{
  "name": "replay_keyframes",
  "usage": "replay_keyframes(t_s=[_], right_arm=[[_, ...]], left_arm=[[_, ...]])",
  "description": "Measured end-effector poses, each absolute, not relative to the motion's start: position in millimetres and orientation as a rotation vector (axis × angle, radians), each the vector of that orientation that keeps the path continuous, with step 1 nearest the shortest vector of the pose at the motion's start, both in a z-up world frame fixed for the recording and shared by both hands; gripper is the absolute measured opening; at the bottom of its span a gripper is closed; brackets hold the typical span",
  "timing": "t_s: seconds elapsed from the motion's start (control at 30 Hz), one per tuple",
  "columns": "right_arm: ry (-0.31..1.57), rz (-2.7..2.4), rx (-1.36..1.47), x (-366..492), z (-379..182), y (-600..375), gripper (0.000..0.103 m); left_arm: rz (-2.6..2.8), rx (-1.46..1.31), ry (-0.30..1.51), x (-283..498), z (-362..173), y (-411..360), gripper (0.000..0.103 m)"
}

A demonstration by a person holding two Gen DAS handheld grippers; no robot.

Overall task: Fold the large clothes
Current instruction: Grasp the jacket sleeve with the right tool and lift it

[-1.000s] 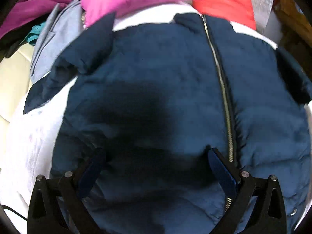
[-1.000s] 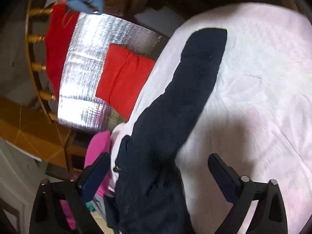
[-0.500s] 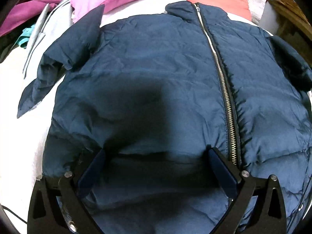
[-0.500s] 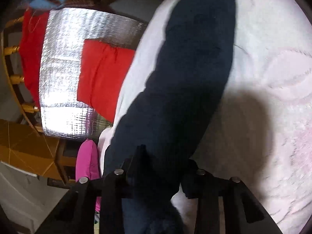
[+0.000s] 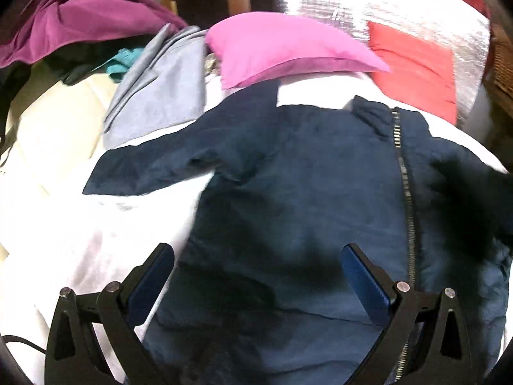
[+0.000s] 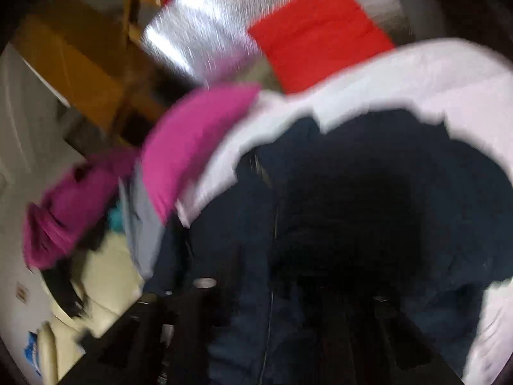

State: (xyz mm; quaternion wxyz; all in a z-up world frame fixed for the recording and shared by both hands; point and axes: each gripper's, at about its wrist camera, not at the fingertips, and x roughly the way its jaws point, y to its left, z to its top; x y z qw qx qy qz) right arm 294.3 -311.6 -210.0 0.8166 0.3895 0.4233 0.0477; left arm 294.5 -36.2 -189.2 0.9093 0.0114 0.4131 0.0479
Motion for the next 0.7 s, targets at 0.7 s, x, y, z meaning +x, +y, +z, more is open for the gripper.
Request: replay_keyframes(t_s=[0.7], right_arm=[[0.656,-0.329,1.551,139,-293,-505,0.087]], left_arm=[[0.021,0.037,0.821,293,-185,-68,0.103]])
